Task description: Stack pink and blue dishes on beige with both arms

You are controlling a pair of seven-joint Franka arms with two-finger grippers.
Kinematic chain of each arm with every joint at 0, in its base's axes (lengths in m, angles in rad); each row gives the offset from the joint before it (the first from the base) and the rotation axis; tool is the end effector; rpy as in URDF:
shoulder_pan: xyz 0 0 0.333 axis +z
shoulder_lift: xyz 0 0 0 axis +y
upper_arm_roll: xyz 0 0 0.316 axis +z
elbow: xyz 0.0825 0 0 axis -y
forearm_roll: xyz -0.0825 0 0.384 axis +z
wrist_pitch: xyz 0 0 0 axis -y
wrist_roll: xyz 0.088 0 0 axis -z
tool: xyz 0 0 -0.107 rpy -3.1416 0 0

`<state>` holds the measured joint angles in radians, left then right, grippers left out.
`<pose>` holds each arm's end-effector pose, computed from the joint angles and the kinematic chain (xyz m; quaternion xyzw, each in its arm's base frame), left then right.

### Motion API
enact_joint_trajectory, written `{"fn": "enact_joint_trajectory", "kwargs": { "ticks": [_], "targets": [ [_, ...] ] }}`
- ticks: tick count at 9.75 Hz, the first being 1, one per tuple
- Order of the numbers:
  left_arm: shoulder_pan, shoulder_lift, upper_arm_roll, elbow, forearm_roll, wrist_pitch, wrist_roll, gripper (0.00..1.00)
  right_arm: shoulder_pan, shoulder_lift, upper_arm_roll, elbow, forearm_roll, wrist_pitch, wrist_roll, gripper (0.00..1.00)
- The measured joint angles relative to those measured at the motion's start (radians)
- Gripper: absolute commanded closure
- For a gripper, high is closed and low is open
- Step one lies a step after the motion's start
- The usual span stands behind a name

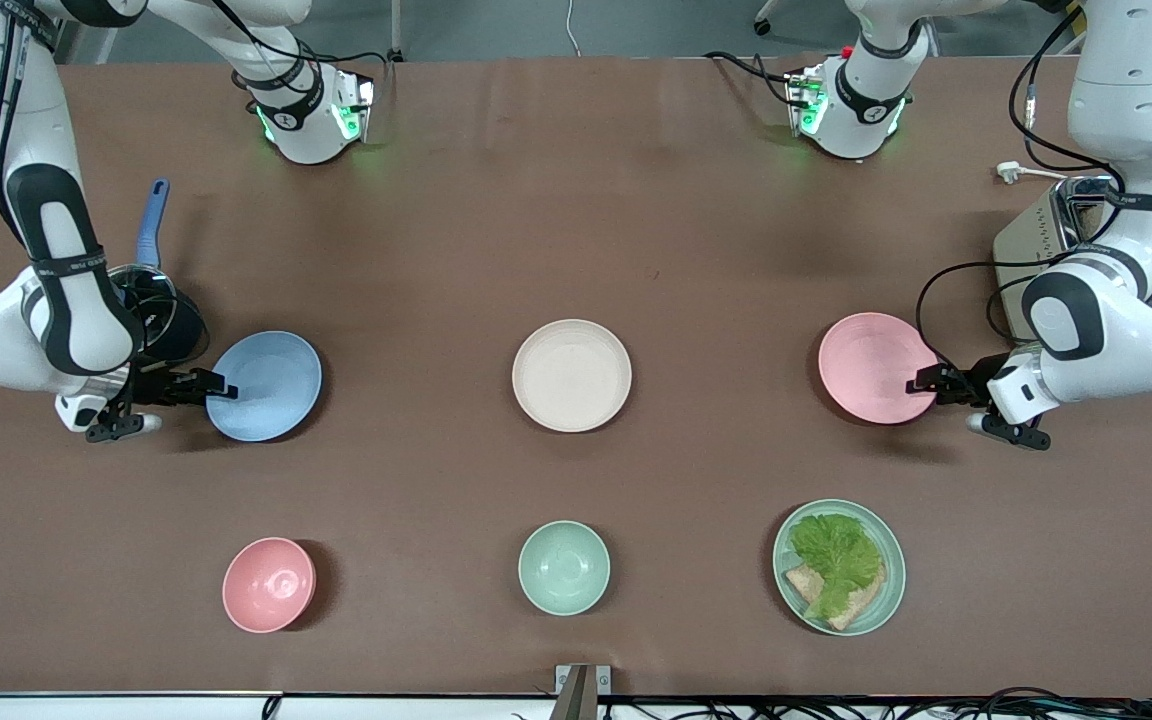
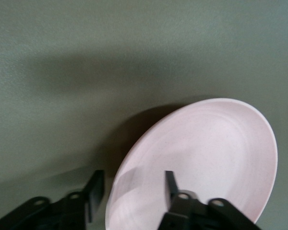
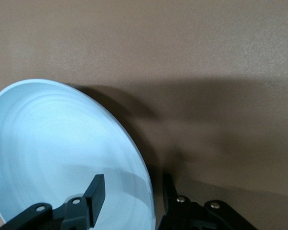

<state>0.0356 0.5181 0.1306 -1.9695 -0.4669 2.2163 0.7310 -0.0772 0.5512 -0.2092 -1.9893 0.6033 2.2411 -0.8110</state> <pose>0.5809 0.0819 0.1891 0.9761 -0.1182 -0.0558 0.1737 0.5601 -0.1481 0.1685 -0.9792 -0.0466 0.0310 0.1948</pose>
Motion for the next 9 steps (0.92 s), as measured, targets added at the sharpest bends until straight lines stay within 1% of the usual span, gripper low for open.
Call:
{"fn": "enact_joint_trajectory", "kwargs": {
  "ticks": [1, 2, 3, 5, 6, 7, 8, 9],
  "targets": [
    [0.000, 0.002, 0.001, -0.004, 0.000, 0.000, 0.025, 0.96, 0.000, 0.000, -0.001, 0.001, 0.001, 0.000, 0.000, 0.96],
    [0.000, 0.001, 0.004, -0.004, 0.000, 0.000, 0.045, 1.00, -0.001, 0.000, -0.002, 0.001, 0.002, -0.001, 0.000, 0.99],
    [0.001, -0.005, 0.005, -0.003, 0.000, 0.000, 0.057, 1.00, -0.001, 0.001, -0.003, 0.002, 0.003, -0.009, 0.000, 0.99],
    [0.002, -0.050, 0.003, 0.005, 0.000, -0.012, 0.052, 1.00, -0.002, -0.004, -0.021, 0.035, 0.011, -0.102, 0.015, 0.99],
    [0.002, -0.088, -0.011, 0.013, 0.000, -0.040, 0.030, 0.99, -0.001, -0.005, -0.033, 0.067, 0.010, -0.156, 0.040, 0.99],
    [0.003, -0.131, -0.046, 0.020, 0.000, -0.062, -0.016, 0.98, 0.002, -0.007, -0.049, 0.117, 0.008, -0.230, 0.076, 0.99],
    [0.002, -0.167, -0.102, 0.025, -0.003, -0.069, -0.100, 0.98, 0.004, -0.012, -0.065, 0.193, -0.007, -0.330, 0.128, 0.99],
    [0.000, -0.184, -0.174, 0.035, -0.003, -0.069, -0.215, 0.98, 0.007, -0.022, -0.074, 0.273, -0.040, -0.420, 0.197, 0.99]
  ]
}}
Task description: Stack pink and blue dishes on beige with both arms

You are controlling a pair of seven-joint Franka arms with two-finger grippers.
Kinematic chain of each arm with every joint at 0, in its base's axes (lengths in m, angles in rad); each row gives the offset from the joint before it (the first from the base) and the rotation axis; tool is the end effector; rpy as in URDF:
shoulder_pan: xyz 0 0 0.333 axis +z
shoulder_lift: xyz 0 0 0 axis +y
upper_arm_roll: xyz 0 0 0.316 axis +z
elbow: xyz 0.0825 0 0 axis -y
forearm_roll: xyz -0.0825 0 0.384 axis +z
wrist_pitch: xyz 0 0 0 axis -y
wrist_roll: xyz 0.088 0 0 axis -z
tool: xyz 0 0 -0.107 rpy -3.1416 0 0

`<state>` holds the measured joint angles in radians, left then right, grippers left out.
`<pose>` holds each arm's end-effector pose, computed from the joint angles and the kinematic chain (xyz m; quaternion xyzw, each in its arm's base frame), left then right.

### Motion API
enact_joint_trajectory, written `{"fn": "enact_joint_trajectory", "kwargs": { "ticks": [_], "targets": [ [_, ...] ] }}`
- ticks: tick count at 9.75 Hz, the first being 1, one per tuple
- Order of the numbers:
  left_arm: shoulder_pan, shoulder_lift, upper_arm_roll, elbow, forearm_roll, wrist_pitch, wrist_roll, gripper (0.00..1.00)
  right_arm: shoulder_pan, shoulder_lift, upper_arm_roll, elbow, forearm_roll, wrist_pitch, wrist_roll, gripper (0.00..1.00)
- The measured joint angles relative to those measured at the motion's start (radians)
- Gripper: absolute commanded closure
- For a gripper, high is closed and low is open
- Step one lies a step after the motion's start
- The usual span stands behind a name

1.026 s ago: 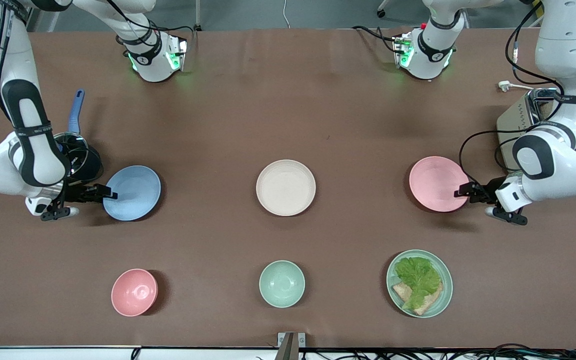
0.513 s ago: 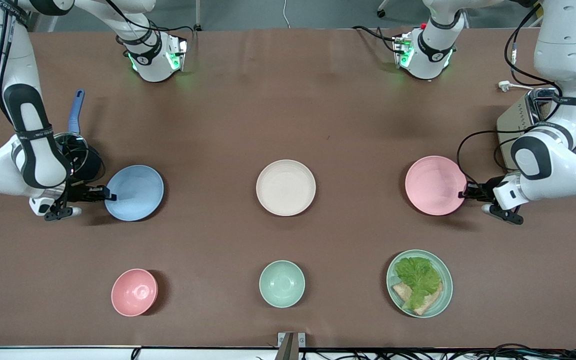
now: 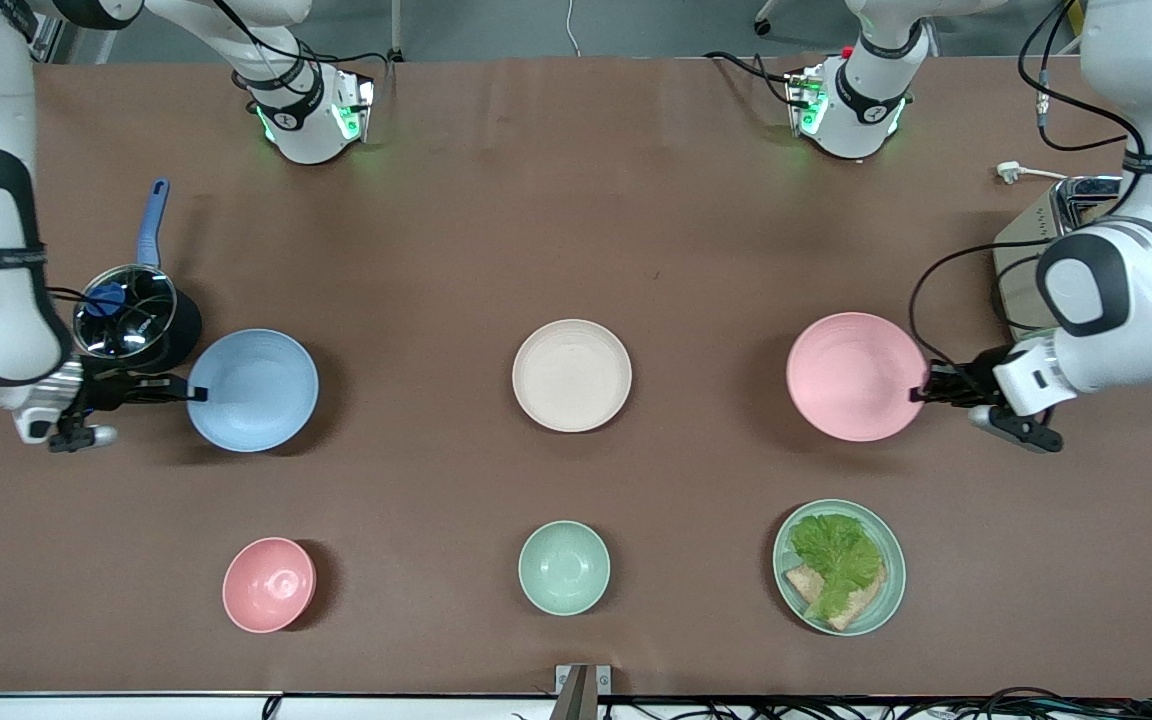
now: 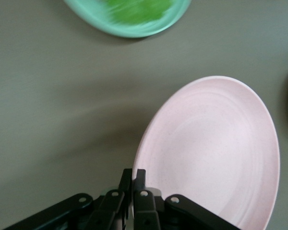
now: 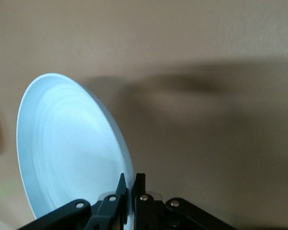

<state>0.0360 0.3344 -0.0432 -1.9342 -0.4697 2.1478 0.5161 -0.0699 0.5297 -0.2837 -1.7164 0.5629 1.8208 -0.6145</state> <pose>0.6062 -0.0221 0.3080 0.9723 -0.1163 -0.0086 0.2027 0.6070 -0.1618 0.2699 -0.9656 -0.0082 0.0838 0.2461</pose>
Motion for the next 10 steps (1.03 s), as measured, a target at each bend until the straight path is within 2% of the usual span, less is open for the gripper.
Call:
{"fn": "enact_joint_trajectory", "kwargs": {
  "ticks": [2, 3, 5, 7, 9, 10],
  "targets": [
    [-0.012, 0.004, -0.149, 0.023, 0.000, 0.044, -0.212, 0.98, 0.030, -0.035, -0.001, 0.106, -0.072, -0.083, 0.155, 0.99],
    [-0.021, 0.015, -0.216, 0.022, 0.000, 0.104, -0.314, 0.98, 0.061, -0.062, 0.000, 0.119, -0.099, -0.091, 0.234, 0.99],
    [-0.099, 0.077, -0.287, 0.019, 0.060, 0.269, -0.526, 0.99, 0.124, -0.109, 0.035, 0.121, -0.122, -0.095, 0.383, 0.99],
    [-0.173, 0.186, -0.352, 0.017, 0.231, 0.475, -0.788, 0.98, 0.137, -0.139, 0.145, 0.121, -0.197, -0.086, 0.554, 0.99],
    [-0.189, 0.270, -0.406, 0.033, 0.475, 0.542, -1.059, 0.98, 0.143, -0.154, 0.258, 0.121, -0.252, -0.045, 0.698, 0.99],
    [-0.186, 0.287, -0.432, 0.043, 0.578, 0.542, -1.173, 0.98, 0.145, -0.154, 0.289, 0.121, -0.256, -0.028, 0.744, 0.99]
  ]
}}
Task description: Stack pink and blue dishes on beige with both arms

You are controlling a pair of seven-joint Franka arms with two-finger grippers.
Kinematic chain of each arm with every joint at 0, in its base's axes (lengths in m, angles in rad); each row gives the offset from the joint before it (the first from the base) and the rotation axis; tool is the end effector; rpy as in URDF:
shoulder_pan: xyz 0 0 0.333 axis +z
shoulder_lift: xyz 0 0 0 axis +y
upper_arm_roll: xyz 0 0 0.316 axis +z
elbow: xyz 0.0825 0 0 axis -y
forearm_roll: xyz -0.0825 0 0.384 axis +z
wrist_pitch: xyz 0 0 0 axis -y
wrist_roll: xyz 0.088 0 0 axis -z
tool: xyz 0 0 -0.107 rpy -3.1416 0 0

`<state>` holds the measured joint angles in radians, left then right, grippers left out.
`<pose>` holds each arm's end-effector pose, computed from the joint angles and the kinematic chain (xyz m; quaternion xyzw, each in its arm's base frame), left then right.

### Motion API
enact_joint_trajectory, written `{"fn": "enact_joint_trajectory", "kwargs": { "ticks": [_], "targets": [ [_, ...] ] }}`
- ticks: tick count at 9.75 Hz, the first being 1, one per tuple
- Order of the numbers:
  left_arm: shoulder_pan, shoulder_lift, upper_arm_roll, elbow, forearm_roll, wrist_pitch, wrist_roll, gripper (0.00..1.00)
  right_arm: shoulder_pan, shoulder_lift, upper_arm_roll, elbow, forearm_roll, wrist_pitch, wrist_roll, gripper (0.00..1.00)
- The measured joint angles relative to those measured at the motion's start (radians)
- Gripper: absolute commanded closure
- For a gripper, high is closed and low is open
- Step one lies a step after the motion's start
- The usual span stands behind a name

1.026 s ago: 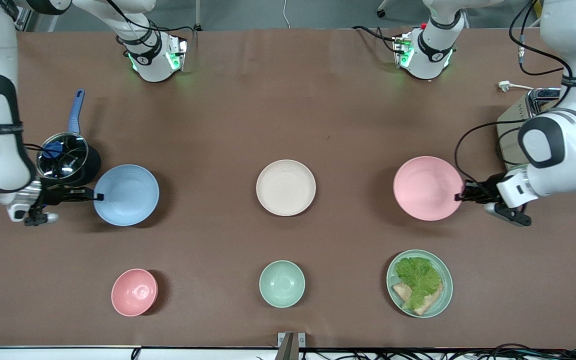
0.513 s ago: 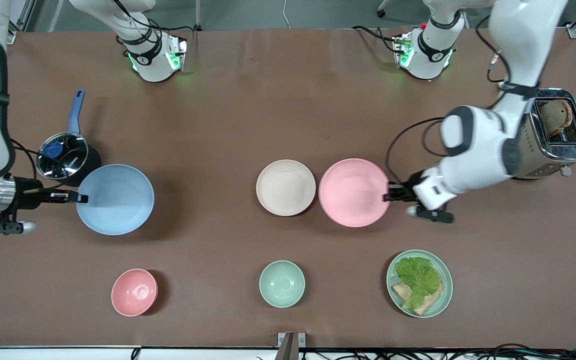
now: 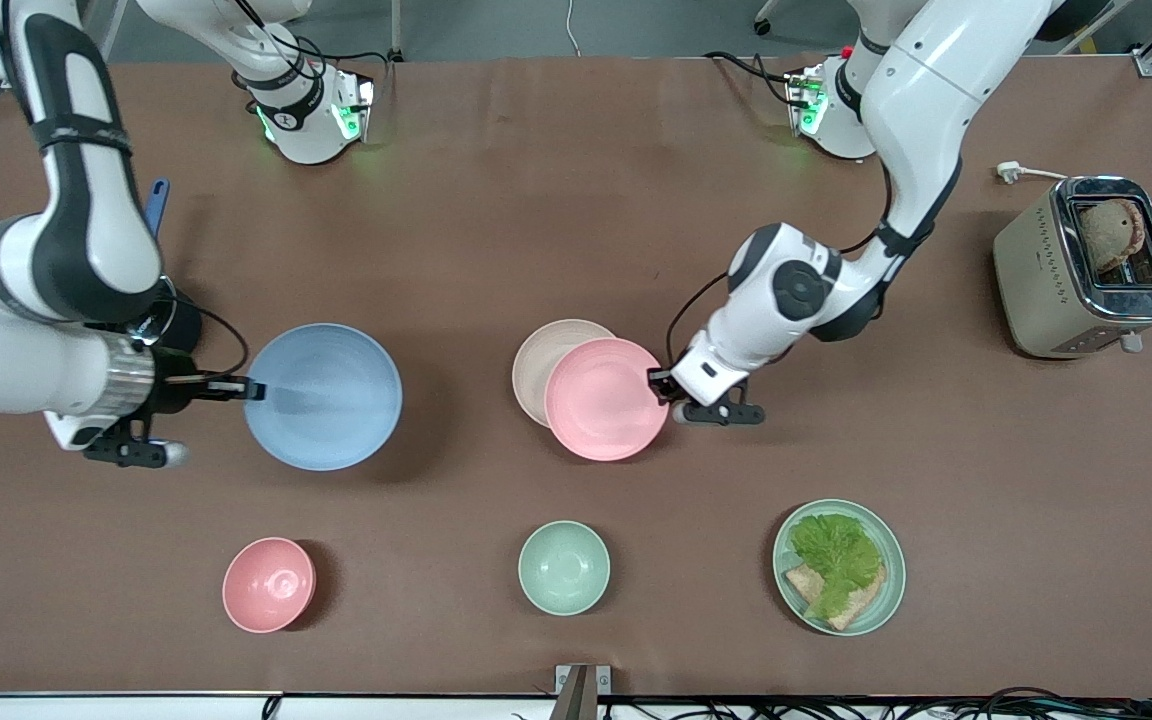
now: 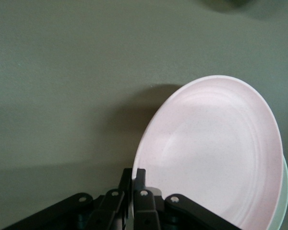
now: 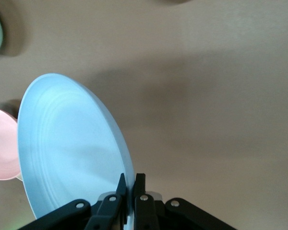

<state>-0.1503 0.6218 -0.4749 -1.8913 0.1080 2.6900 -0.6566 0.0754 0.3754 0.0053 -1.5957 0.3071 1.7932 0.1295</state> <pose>0.5437 -0.3680 0.2300 0.9869 0.0249 0.0400 0.1543 0.6435 0.0774 0.4059 -0.9827 0.0709 0.1027 0.1365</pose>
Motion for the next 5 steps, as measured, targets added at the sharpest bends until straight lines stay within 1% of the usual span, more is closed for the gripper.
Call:
{"fn": "enact_joint_trajectory", "kwargs": {
  "ticks": [1, 3, 4, 5],
  "targets": [
    [0.001, 0.002, -0.025, 0.001, 0.062, -0.002, -0.081, 0.98, -0.001, 0.000, 0.027, -0.001, -0.001, 0.018, 0.045, 0.99],
    [-0.006, 0.002, -0.063, -0.014, 0.112, -0.007, -0.164, 0.96, 0.003, 0.000, 0.080, -0.019, -0.001, 0.073, 0.116, 0.99],
    [-0.011, 0.002, -0.070, -0.028, 0.129, -0.007, -0.190, 0.95, 0.013, 0.000, 0.094, -0.031, -0.001, 0.100, 0.143, 0.99],
    [-0.013, 0.001, -0.072, -0.043, 0.154, -0.007, -0.212, 0.88, 0.027, 0.001, 0.099, -0.040, -0.002, 0.122, 0.161, 0.99]
  ]
}}
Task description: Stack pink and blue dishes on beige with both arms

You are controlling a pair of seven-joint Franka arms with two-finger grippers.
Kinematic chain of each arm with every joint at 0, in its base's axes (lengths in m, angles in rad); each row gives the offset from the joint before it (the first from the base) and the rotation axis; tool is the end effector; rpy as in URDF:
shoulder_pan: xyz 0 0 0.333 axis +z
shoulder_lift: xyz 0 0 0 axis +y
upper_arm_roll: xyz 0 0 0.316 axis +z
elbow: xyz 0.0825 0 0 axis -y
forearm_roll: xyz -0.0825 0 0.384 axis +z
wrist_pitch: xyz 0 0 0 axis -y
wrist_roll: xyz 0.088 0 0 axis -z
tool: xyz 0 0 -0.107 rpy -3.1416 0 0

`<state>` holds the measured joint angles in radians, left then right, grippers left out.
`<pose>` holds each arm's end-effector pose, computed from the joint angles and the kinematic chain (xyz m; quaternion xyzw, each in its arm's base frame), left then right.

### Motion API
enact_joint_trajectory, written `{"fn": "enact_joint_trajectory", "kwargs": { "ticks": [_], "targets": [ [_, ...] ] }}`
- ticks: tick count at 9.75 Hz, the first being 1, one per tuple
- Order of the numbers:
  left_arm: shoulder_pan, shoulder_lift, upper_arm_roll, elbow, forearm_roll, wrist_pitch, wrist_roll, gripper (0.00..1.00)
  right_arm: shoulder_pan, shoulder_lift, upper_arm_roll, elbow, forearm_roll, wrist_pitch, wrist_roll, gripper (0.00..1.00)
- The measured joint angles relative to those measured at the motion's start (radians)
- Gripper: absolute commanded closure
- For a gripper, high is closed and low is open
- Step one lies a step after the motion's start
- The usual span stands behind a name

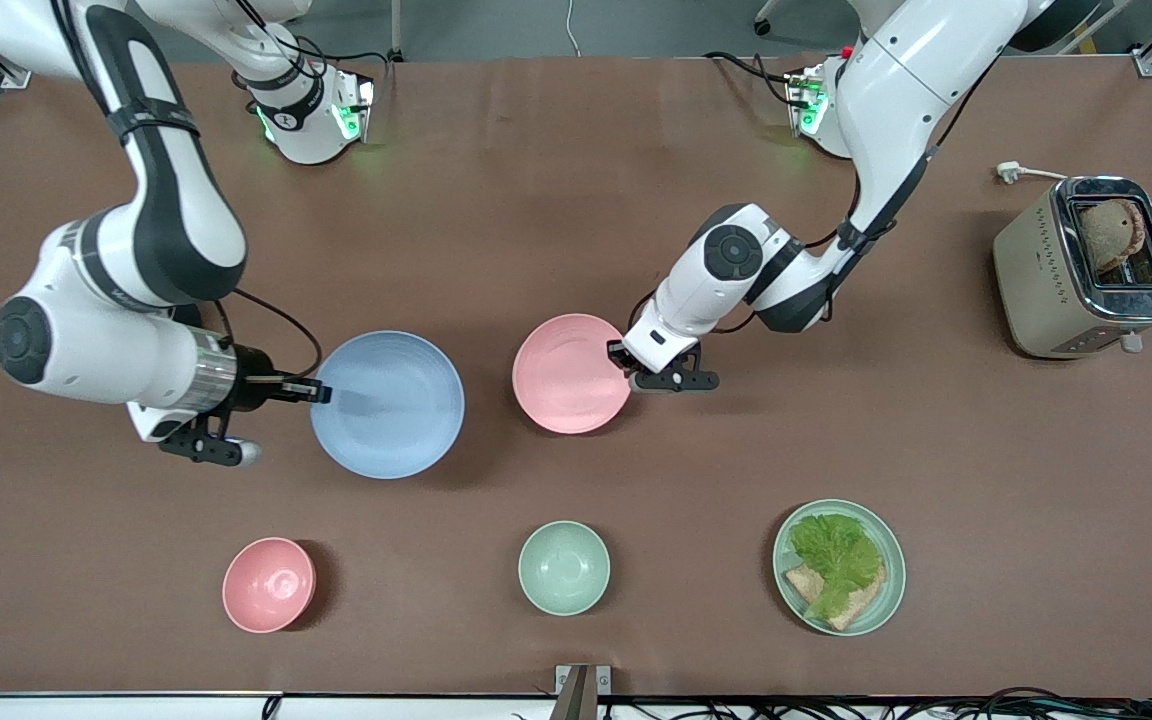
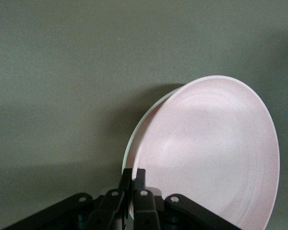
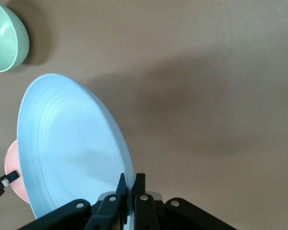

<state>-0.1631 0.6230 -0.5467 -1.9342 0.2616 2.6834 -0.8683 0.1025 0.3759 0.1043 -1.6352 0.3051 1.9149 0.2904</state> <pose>0.4967 -0.4090 0.2252 0.9896 0.0274 0.0275 0.1386 0.6372 0.1481 0.3976 -0.9808 0.1017 0.0849 0.1430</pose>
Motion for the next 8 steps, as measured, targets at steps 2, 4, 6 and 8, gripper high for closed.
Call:
{"fn": "enact_joint_trajectory", "kwargs": {
  "ticks": [2, 4, 6, 8],
  "targets": [
    [0.001, 0.000, 0.000, -0.018, 0.021, 0.000, -0.022, 0.08, 0.015, 0.000, 0.003, -0.004, -0.001, 0.015, 0.013, 0.99],
    [0.010, -0.012, 0.000, -0.013, 0.027, 0.002, -0.025, 0.00, 0.016, 0.000, 0.011, -0.018, -0.001, 0.017, 0.015, 0.99],
    [0.015, -0.070, 0.000, -0.008, 0.028, -0.019, -0.025, 0.00, 0.017, 0.001, 0.053, -0.045, 0.000, 0.028, 0.047, 0.99],
    [0.020, -0.205, 0.043, 0.006, 0.032, -0.195, -0.012, 0.00, 0.020, 0.005, 0.139, -0.087, 0.001, 0.109, 0.113, 0.99]
  ]
}}
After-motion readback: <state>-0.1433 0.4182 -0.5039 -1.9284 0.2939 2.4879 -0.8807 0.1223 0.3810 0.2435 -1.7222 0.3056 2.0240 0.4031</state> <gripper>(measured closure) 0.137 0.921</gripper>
